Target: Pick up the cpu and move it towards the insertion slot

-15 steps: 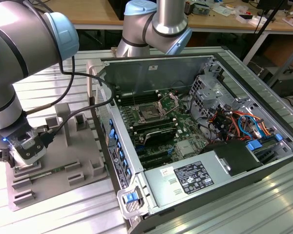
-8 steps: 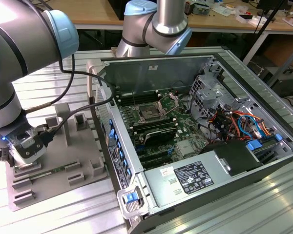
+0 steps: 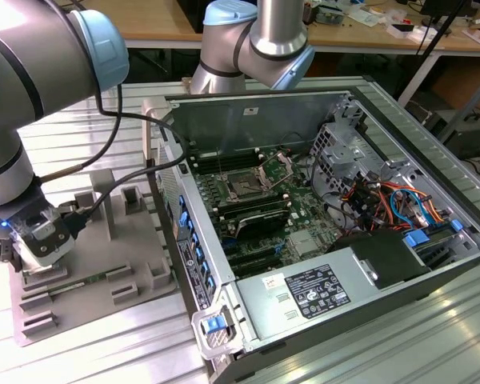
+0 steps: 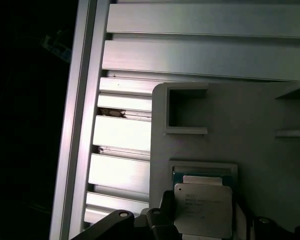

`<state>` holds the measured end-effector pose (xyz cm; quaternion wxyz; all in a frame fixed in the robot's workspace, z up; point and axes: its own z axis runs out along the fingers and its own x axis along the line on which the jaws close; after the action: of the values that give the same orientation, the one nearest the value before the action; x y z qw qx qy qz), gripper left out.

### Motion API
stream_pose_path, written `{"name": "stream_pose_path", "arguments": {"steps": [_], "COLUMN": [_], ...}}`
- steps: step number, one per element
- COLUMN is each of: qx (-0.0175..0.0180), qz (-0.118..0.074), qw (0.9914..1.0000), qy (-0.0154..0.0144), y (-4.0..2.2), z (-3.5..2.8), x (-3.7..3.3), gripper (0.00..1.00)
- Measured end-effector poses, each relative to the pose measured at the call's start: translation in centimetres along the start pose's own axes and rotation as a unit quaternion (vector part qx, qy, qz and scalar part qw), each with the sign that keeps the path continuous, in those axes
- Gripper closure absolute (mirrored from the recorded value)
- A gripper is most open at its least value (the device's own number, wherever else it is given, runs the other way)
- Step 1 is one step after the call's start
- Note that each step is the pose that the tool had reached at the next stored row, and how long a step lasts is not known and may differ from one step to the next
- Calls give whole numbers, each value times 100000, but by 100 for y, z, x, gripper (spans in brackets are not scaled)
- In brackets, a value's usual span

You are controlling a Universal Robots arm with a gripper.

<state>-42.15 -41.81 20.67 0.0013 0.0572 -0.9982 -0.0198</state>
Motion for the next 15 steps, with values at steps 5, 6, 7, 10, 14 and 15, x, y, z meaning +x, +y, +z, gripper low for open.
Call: {"name": "stream_pose_path", "arguments": {"steps": [5,6,7,10,14,15], "qx": [-1,-1,-1,0,-1,0], "qz": [2,1,1,0,-2,1], "qw": [100000,100000,100000,100000,100000,100000], "qy": [-3,-3,3,2,0,3], "y": [1,1,1,2,2,3], "z": [-25,-28,-34,-46,-60,-70], "x": [0,0,0,0,0,0], "gripper": [45,45,45,45,45,45]}}
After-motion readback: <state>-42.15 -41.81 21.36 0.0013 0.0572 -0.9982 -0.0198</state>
